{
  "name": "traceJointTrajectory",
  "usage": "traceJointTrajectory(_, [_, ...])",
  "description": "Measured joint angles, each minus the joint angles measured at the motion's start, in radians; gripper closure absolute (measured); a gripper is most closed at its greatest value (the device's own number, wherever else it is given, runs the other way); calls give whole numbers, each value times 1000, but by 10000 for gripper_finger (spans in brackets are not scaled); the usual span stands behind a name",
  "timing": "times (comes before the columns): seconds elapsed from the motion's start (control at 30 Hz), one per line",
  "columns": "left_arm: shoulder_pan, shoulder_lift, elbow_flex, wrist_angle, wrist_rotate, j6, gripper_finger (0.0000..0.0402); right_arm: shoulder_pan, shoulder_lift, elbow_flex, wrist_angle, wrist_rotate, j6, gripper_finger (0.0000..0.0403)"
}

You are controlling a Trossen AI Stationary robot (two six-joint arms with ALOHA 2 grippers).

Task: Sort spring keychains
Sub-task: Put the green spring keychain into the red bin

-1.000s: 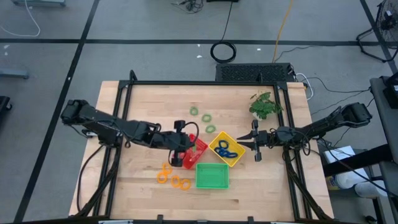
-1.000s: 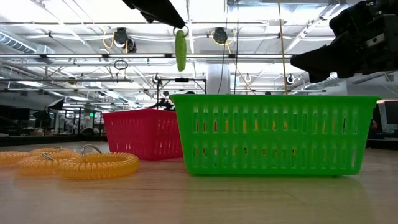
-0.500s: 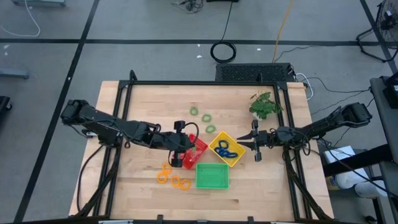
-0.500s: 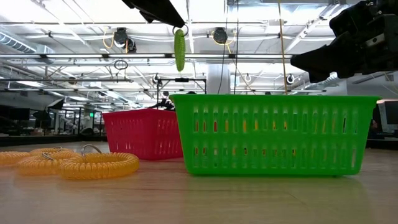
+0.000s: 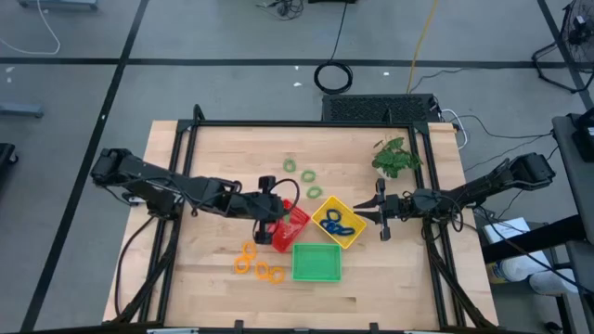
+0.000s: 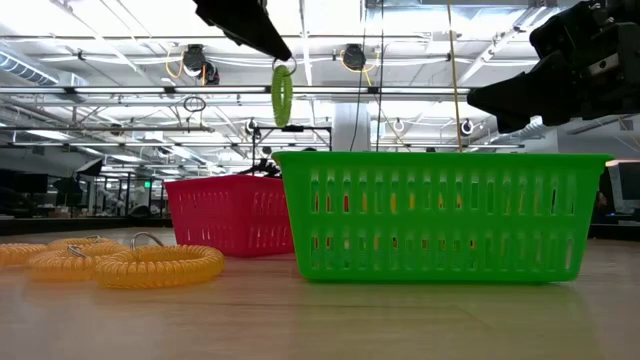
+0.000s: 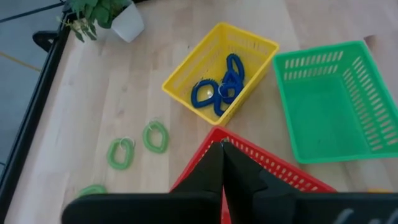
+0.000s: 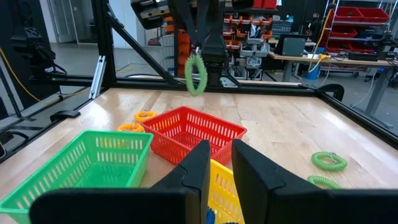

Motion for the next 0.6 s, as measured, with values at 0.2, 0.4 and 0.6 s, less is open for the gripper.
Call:
traceJointTrajectory(0.2, [34,0,0,-7,49,5,398,0,0,0,0,0,0,346])
traceJointTrajectory(0.4, [67,0,0,-42,55,6,397,0,0,0,0,0,0,346])
traceJointTrajectory(0.6, [98,0,-55,-2,70,6,397,0,0,0,0,0,0,346])
